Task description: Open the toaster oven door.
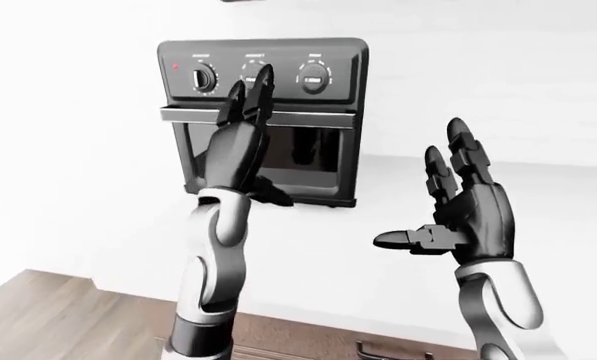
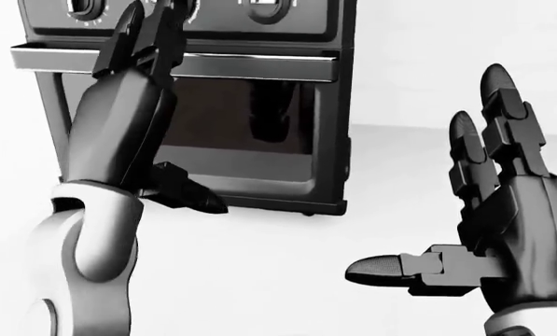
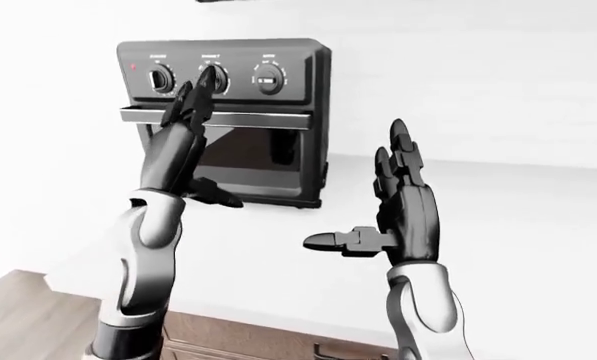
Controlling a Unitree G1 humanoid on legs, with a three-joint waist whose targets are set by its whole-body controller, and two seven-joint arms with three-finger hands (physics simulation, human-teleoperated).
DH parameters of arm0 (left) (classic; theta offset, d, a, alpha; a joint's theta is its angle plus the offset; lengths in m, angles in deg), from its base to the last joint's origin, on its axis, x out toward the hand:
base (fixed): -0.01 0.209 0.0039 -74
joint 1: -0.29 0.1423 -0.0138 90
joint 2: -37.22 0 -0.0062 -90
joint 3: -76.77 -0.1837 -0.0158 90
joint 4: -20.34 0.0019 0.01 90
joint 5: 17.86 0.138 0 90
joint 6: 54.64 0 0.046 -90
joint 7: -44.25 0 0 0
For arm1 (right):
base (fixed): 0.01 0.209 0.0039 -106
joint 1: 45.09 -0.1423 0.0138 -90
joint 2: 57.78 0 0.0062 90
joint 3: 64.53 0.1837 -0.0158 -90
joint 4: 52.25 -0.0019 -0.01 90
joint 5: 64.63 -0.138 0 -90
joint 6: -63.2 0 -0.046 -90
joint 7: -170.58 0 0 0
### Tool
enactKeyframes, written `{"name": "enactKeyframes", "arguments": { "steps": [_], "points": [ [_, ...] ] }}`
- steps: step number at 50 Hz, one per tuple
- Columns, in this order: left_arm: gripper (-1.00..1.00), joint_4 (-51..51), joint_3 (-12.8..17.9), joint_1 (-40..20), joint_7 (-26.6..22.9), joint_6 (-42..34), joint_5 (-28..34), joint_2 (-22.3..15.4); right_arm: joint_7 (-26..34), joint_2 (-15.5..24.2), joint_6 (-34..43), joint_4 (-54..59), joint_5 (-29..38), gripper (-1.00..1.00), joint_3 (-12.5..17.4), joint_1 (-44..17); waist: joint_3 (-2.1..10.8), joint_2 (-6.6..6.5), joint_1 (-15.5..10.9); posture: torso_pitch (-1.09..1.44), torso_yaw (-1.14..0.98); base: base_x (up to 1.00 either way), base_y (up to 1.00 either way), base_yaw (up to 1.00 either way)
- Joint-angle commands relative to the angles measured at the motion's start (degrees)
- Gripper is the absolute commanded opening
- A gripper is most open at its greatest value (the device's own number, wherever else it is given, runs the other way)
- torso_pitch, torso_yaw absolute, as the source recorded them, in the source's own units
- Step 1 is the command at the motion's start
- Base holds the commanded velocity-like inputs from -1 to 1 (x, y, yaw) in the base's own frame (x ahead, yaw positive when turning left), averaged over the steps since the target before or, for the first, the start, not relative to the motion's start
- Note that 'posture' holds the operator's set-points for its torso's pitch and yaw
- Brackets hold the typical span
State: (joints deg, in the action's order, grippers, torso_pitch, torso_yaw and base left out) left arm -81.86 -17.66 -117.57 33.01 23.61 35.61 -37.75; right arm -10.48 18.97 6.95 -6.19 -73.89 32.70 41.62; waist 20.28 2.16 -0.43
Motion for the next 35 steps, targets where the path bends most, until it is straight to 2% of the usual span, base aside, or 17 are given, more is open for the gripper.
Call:
{"name": "enactKeyframes", "arguments": {
  "steps": [1, 21, 35],
  "points": [
    [1.0, -0.03, 0.32, -2.21, 1.61, 2.2, 0.98, -0.31, 0.13, 0.16, -1.9, -1.34, -0.02, 1.0, 0.12, -1.18, 0.01, 0.16, 0.08, -0.5, 0.0, 0.0, 0.0, 0.0],
    [1.0, 12.25, 0.04, -6.02, 4.2, 6.47, 3.22, -0.13, 0.08, 0.17, -2.05, -1.24, -0.22, 1.0, 0.27, -1.09, 0.1, 0.03, 0.53, -0.5, 0.0, 0.0, 0.0, 0.0],
    [1.0, 22.77, -1.22, -10.07, 6.71, 10.55, 8.65, 0.22, 0.01, 0.28, -2.3, -1.06, -0.62, 1.0, 0.71, -1.07, 0.11, 0.22, 0.51, -0.5, 0.0, 0.0, 0.0, 0.0]
  ]
}}
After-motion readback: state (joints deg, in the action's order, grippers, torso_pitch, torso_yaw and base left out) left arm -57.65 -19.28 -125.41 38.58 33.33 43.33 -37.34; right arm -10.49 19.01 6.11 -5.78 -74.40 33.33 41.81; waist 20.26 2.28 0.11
